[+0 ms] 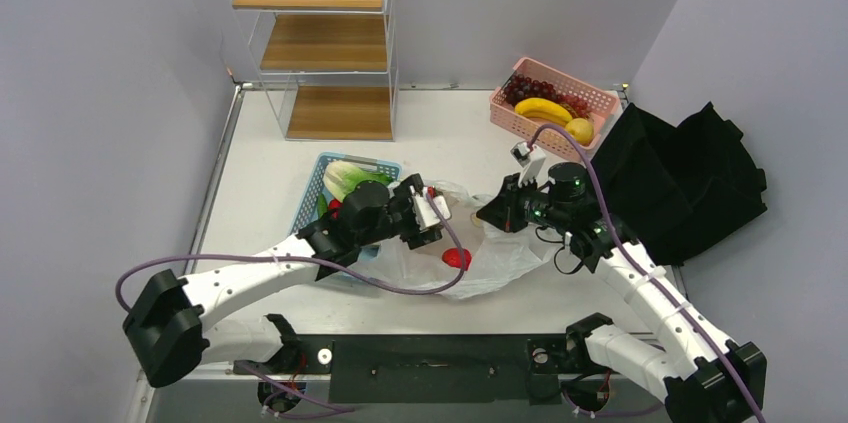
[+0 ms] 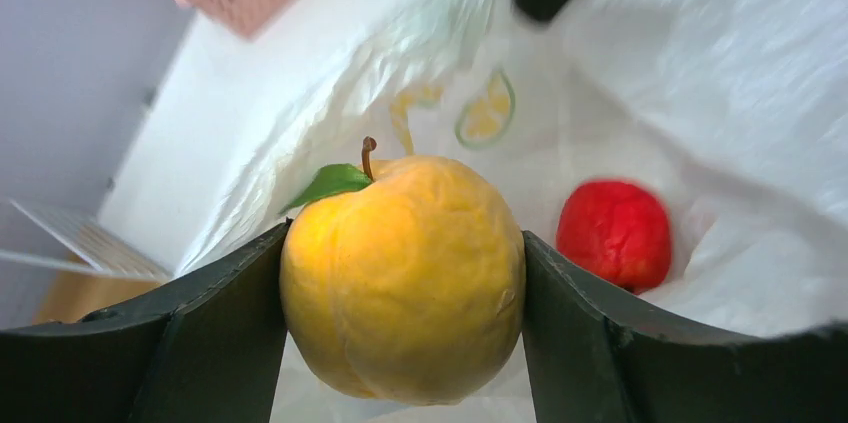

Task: Untie the knot of the grocery bags and take out the mixed food

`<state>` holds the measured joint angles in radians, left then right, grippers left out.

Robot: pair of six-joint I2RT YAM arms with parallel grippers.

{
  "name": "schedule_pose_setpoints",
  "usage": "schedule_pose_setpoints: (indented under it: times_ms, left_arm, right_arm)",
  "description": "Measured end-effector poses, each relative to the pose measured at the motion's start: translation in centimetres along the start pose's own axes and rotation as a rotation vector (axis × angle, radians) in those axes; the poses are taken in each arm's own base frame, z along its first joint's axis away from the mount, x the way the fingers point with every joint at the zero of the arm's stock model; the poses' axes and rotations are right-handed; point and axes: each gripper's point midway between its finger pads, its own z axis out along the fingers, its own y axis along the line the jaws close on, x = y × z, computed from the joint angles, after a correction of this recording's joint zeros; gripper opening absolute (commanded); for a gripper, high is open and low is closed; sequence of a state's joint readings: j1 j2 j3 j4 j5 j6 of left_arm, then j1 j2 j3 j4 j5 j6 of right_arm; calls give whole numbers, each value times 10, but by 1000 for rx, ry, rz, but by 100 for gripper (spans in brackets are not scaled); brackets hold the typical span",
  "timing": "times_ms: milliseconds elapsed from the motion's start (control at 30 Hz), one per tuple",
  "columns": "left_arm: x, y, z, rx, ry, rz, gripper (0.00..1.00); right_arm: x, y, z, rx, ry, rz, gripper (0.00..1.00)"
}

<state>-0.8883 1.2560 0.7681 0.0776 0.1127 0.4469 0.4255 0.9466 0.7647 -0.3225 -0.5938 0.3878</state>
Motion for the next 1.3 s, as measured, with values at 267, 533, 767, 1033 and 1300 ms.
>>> schedule_pose_setpoints:
  times_ms: [267,533,767,1033,1300]
  left_arm:
    - [-67,-3,-28,27,-237,45,58]
    - [-83,-1,-56,-3,-319,249,56]
    - [-86,0,-61,-16,-328,341,55]
    - [-116,4,-66,-24,-377,343,54]
    - [-124,4,-69,-22,-388,342,54]
  right_arm:
    - [-3,-10,2,33,-3,35,19]
    - [-58,26,-21,-35,-114,-70,46]
    - [-89,87,-62,-169,-234,-258,33]
    - [-83,131,-59,-300,-187,-310,31]
    - [-72,130,-38,-289,-127,-297,29]
